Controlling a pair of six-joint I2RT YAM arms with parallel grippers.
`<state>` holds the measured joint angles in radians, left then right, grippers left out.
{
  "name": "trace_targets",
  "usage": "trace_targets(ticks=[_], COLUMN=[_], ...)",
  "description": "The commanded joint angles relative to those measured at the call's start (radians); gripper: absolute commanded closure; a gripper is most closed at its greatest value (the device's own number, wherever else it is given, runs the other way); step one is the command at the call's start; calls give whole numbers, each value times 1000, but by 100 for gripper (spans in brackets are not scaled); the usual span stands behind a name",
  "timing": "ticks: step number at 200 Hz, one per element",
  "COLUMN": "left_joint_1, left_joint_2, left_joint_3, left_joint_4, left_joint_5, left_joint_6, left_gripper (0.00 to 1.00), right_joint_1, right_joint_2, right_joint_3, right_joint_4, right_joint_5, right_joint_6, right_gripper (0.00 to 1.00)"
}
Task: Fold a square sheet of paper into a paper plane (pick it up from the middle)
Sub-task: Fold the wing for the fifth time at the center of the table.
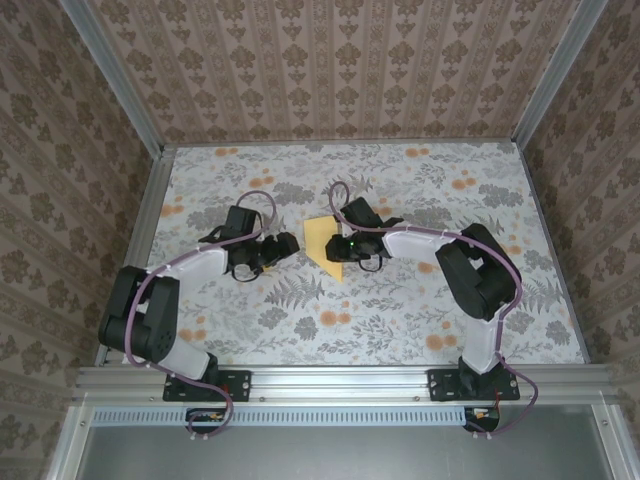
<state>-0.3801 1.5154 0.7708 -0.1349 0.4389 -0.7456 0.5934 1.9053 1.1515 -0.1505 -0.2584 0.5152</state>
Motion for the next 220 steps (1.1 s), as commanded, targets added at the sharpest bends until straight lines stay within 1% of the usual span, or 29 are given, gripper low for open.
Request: trace_targets(ticks=[1,41,80,97,101,118,149,158,178,220], left_joint_1=[-18,-48,-70,-69,-98,-110,-128,-132,-138,-140], left_joint_2=[29,85,150,180,186,213,260,270,289,320], left_joint_3=[33,53,96,116,121,139,172,181,197,215], left_joint_4=[40,112,139,138,138,136,128,114,89,95], left_joint_5=[43,90,116,116,116,118,104,90,69,58], left_joint_6=[-23,-44,-57,-60,-62,-77,-129,-146,-173,-211], left_gripper=[22,30,36,38,38,41,48,50,51,56], right_joint_1=[-10,-47,-84,-96,-100,-115,-136,-138,-139,-144], right_joint_2=[32,37,38,37,38,40,36,37,36,38], right_joint_3=[16,-44,-102,-118,-124,-150,-182,-186,-195,-210], right_joint_4=[-22,68,152,170,177,224,275,279,291,306], right_joint_5=[24,-44,-117,-132,-137,-171,-202,-203,-208,-214], right_joint_6=[-8,41,86,99,104,131,159,159,162,158], right_gripper=[77,78,79,79,79,79,79,79,79,79])
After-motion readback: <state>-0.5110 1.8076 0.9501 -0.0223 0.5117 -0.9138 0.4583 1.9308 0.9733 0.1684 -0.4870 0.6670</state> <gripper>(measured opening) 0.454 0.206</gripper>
